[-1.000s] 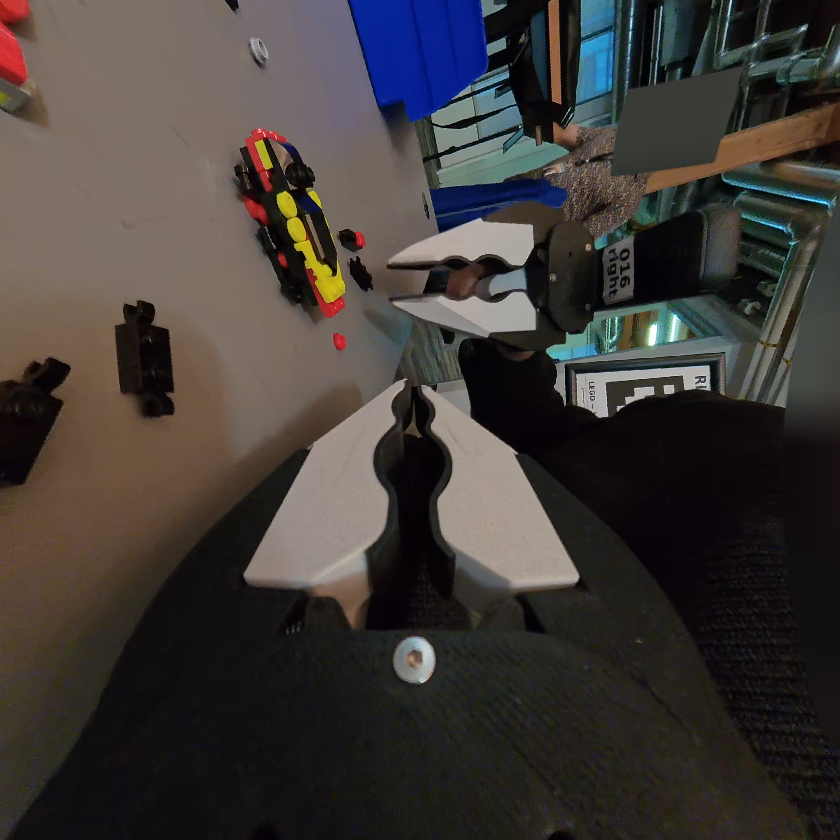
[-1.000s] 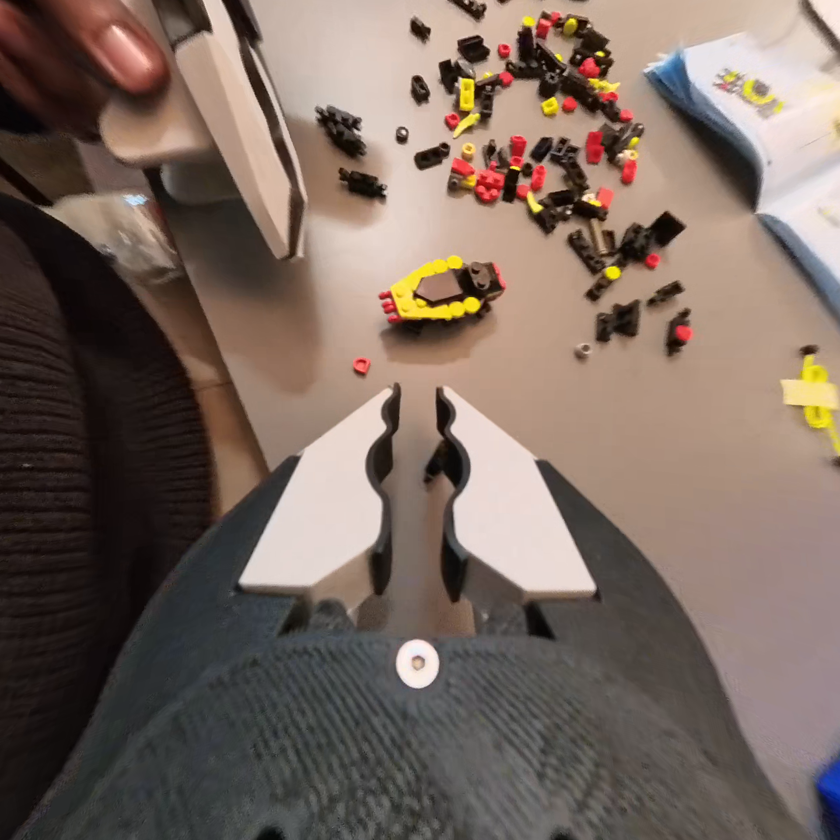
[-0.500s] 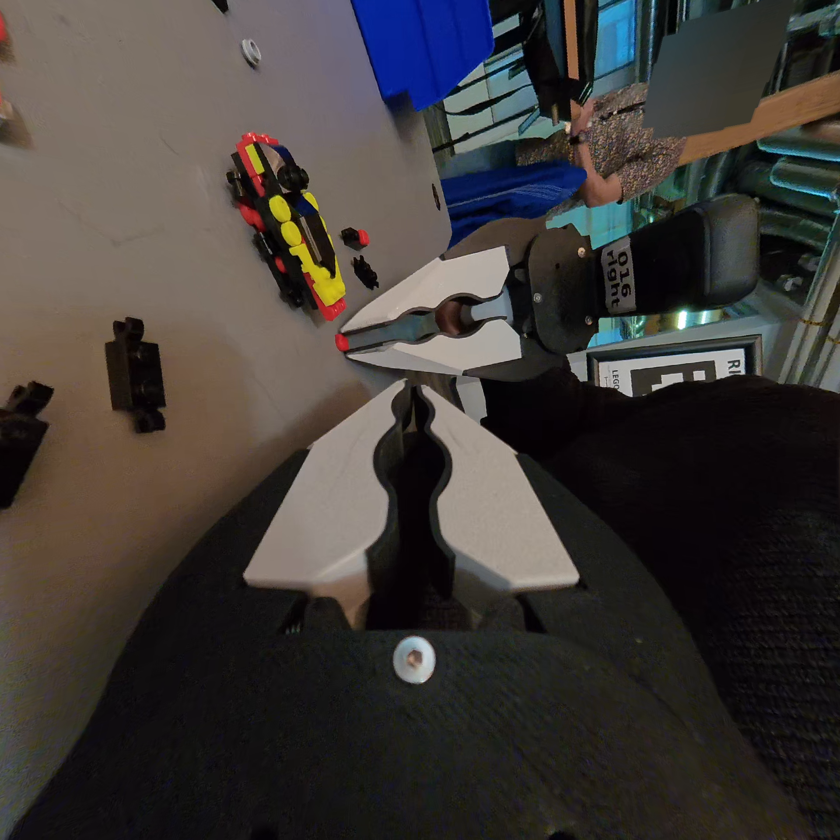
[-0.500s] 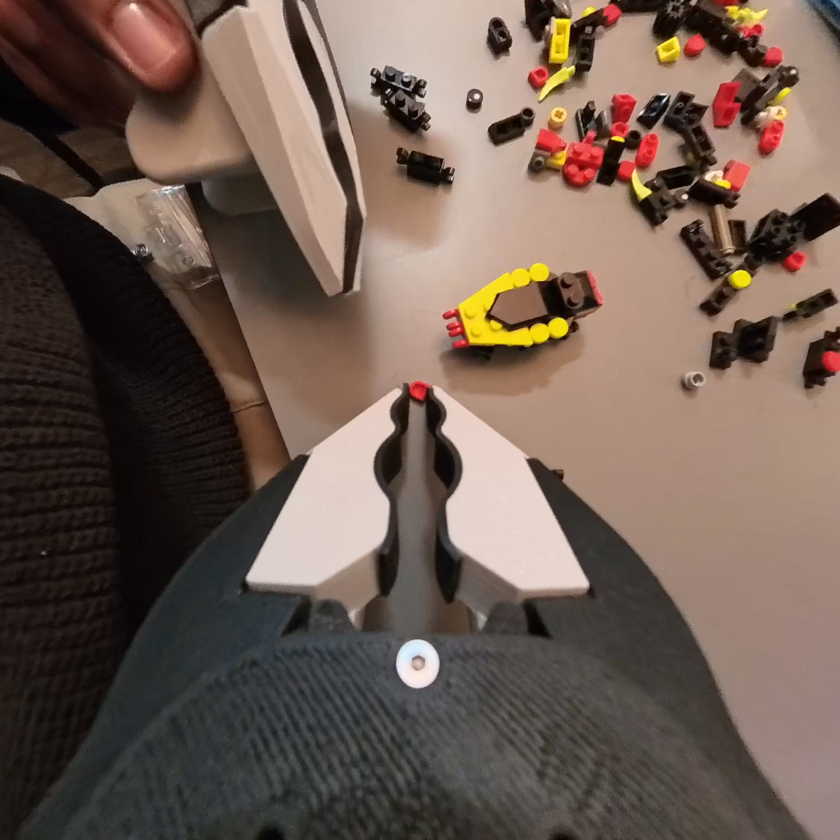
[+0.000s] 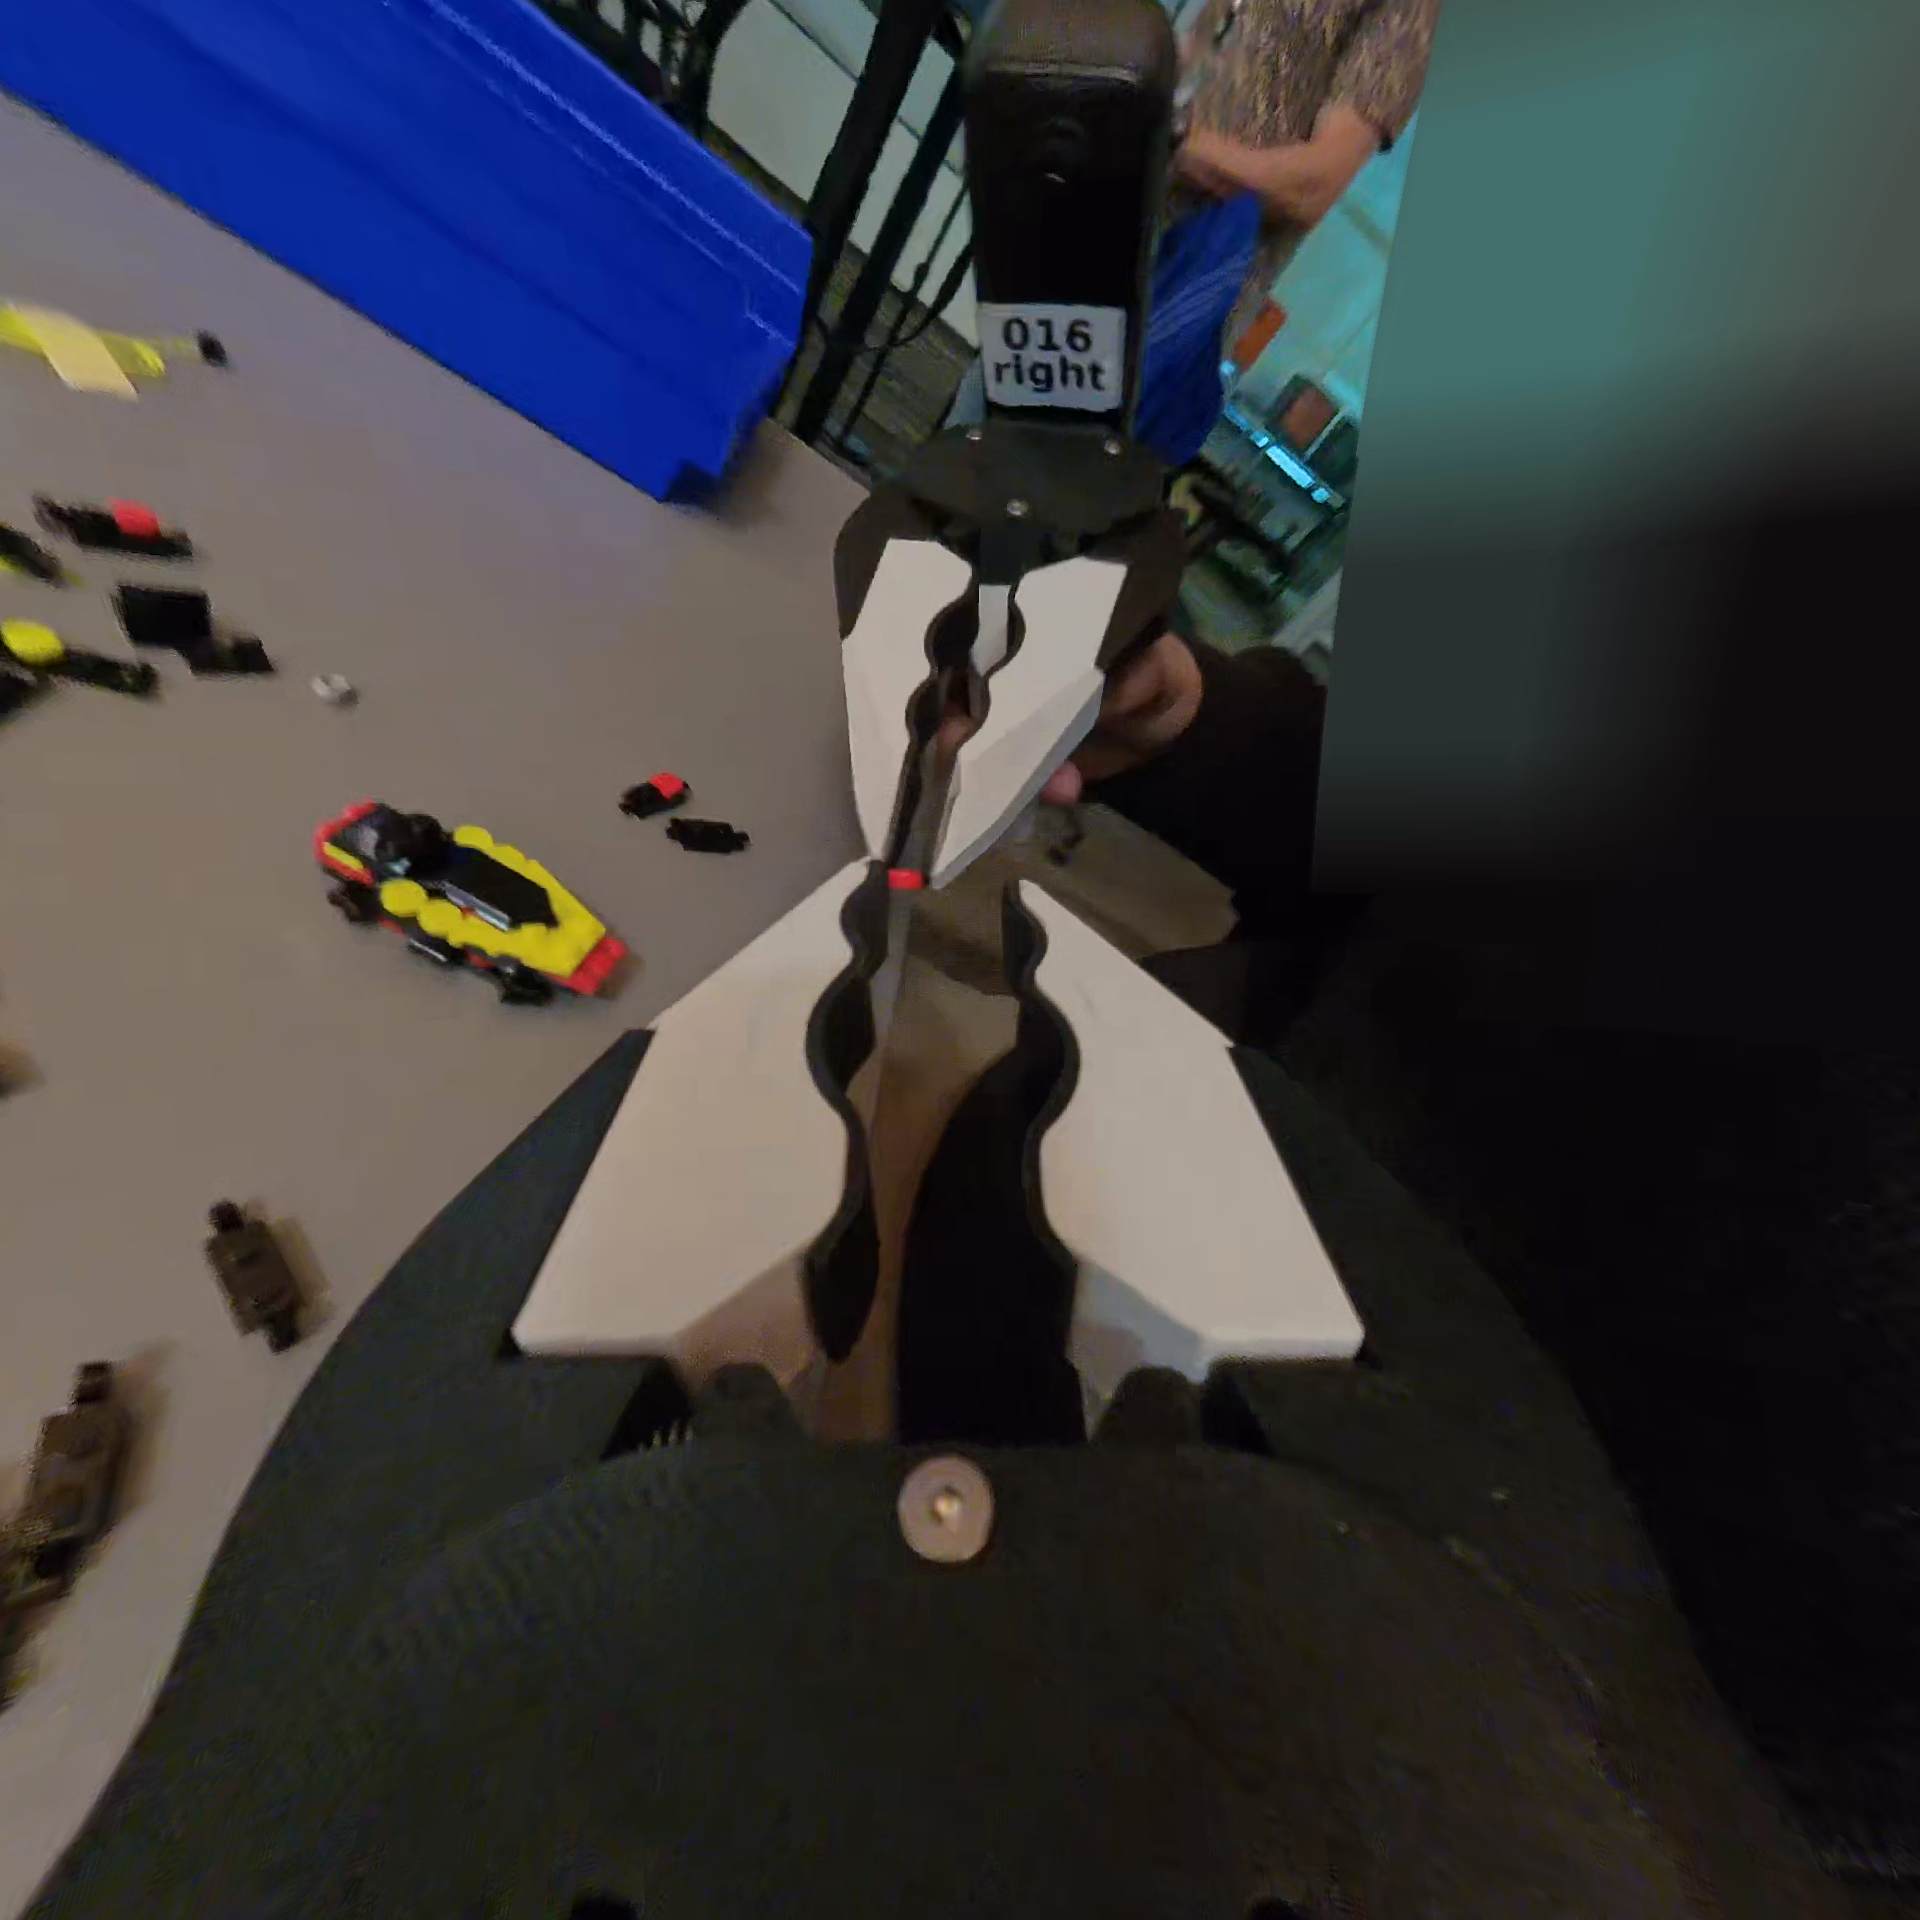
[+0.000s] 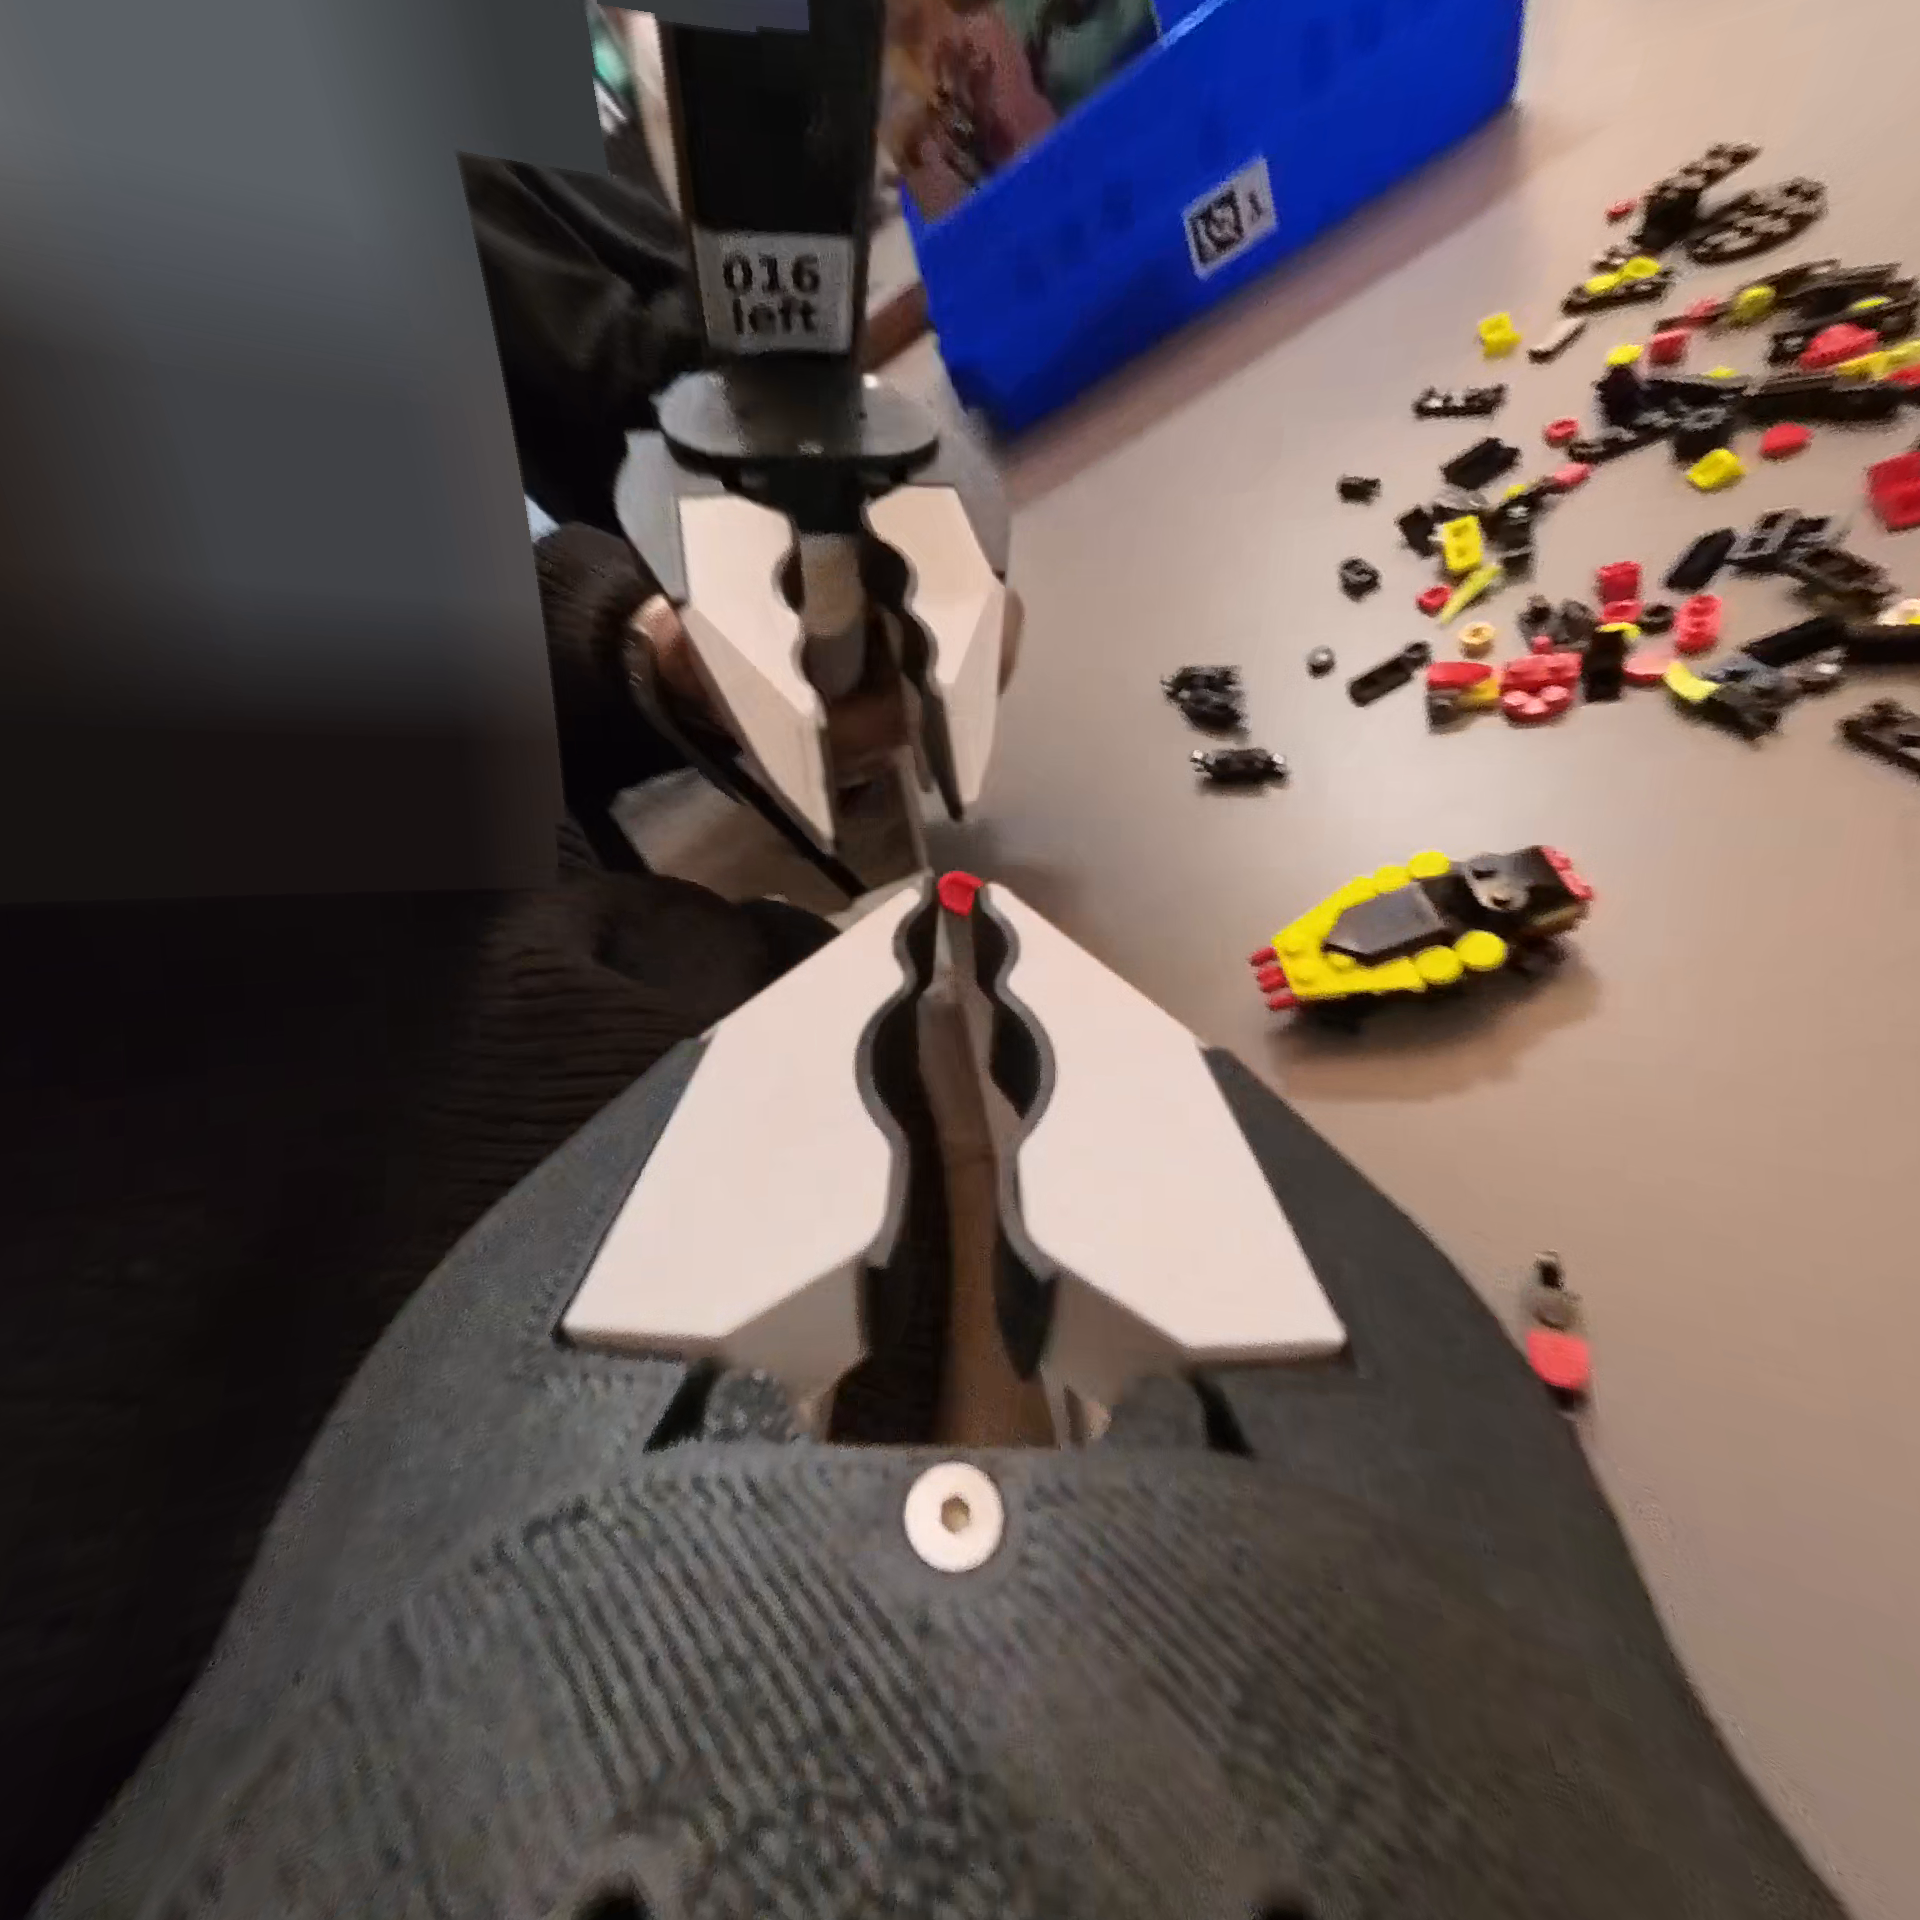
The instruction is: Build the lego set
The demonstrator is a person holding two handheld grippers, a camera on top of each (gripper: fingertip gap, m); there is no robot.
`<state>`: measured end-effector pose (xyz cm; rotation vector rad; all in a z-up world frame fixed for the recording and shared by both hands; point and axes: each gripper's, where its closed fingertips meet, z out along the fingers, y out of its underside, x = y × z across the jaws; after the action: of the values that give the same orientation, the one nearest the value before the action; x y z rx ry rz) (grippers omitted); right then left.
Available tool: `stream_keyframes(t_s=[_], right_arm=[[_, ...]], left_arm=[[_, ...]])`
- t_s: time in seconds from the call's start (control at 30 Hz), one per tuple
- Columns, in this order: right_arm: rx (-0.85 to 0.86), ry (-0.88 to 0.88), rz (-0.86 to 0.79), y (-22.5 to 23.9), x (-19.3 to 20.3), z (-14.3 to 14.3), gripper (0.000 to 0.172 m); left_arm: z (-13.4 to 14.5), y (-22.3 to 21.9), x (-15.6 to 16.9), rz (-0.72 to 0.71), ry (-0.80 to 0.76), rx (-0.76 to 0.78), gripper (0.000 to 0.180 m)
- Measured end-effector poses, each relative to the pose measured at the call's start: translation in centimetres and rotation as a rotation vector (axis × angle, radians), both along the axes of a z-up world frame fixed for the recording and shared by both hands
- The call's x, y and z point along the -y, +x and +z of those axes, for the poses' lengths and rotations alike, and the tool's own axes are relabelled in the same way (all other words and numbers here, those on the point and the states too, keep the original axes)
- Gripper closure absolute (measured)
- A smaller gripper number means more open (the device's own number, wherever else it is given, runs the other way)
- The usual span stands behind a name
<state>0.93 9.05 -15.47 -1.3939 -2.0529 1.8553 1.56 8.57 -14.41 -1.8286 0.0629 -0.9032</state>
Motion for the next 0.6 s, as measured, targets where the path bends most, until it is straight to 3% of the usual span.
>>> stream_keyframes(t_s=[0.03, 0.2, 0.6], right_arm=[[0.004, -0.025, 0.009, 0.1, 0.2, 0.2, 0.167], [0.023, -0.023, 0.035, 0.4, 0.7, 0.0, 0.167], [0.098, -0.082, 0.084, 1.0, 1.4, -0.6, 0.167]], left_arm=[[0.0, 0.1, 0.0, 0.007, 0.018, -0.054, 0.162], [-0.5, 0.7, 0.0, 0.006, 0.056, -0.225, 0.165], [-1.6, 1.8, 0.5, -0.066, 0.059, -0.328, 0.167]])
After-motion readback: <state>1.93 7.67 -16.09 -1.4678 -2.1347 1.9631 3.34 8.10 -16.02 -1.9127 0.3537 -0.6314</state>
